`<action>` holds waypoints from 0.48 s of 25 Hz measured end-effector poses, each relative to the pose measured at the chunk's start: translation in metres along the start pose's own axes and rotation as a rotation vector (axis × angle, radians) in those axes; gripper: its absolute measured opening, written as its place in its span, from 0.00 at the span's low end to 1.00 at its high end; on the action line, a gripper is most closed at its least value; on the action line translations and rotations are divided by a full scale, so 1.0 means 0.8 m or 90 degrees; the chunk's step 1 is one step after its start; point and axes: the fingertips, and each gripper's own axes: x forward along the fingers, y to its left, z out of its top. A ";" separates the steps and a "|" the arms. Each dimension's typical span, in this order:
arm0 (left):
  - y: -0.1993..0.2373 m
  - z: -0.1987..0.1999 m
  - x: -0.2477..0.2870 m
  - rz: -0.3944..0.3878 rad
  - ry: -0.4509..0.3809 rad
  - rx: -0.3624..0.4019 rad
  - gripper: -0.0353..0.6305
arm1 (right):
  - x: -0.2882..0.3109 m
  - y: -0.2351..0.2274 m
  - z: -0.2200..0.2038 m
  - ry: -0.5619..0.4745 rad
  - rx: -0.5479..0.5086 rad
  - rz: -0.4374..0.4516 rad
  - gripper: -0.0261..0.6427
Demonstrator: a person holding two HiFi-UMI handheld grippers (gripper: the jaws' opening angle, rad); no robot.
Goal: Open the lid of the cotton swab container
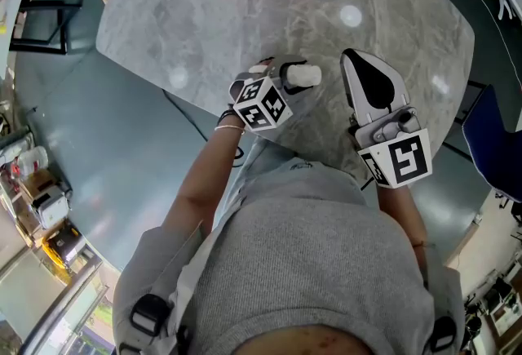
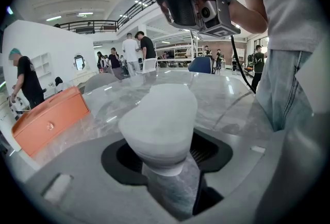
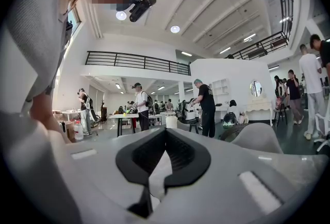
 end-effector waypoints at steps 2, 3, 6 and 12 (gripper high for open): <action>0.000 0.003 -0.002 -0.002 0.001 -0.004 0.42 | -0.002 0.000 0.002 -0.001 -0.001 0.001 0.04; 0.001 0.006 -0.004 -0.002 0.001 -0.005 0.42 | -0.002 0.000 0.003 -0.001 -0.002 0.001 0.04; 0.005 0.018 -0.008 -0.004 0.001 -0.009 0.42 | -0.004 0.000 0.007 -0.003 -0.004 0.002 0.04; 0.016 0.046 -0.021 -0.001 0.008 -0.008 0.42 | -0.008 0.002 0.013 -0.012 -0.009 0.006 0.04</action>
